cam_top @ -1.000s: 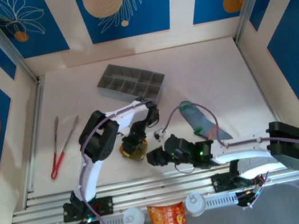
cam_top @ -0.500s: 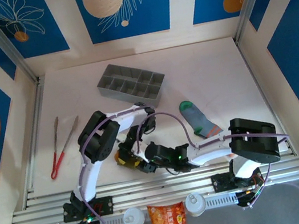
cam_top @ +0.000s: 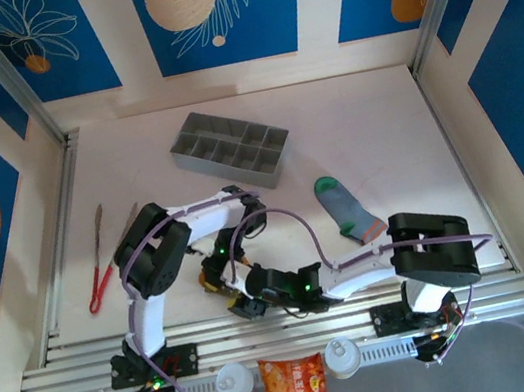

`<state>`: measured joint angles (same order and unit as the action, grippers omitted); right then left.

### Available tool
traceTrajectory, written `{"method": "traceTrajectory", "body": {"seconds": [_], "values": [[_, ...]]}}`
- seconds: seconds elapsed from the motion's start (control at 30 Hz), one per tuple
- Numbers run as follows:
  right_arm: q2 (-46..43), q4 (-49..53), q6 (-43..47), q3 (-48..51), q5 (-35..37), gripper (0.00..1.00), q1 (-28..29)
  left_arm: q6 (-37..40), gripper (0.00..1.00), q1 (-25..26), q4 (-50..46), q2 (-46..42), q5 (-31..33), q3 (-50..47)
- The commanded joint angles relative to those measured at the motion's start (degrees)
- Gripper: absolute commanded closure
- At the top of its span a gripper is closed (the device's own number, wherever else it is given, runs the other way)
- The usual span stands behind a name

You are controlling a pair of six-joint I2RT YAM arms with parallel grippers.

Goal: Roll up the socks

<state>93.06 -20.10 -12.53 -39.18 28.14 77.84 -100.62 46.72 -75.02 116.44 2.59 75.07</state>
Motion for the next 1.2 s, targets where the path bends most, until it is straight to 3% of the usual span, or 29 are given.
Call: {"method": "traceTrajectory", "body": {"seconds": [0.0, 0.33, 0.73, 0.9, 1.17], "values": [[0.52, 0.07, -0.26, -2.43, 3.09, 0.39, -1.11, -0.25, 1.0, -0.86, 25.63, 4.25, -2.32, -4.7], [5.13, -1.26, 1.7, -3.57, -3.0, 0.39, -2.69, 2.8, 1.0, -1.38, 29.87, 0.77, -3.18, -8.3], [10.92, -2.56, 0.21, -7.34, -3.08, 0.46, -5.41, 4.04, 1.0, -1.45, 31.98, -1.32, -4.99, -8.91], [12.15, 0.35, -4.23, -7.53, -2.8, 0.6, -6.04, 3.37, 1.0, -1.44, 33.17, -2.45, -6.05, -10.0], [12.5, 4.85, -12.67, -5.15, -2.43, 0.99, -6.39, 2.38, 1.0, -1.65, 34.76, -4.22, -7.6, -11.75]]}}
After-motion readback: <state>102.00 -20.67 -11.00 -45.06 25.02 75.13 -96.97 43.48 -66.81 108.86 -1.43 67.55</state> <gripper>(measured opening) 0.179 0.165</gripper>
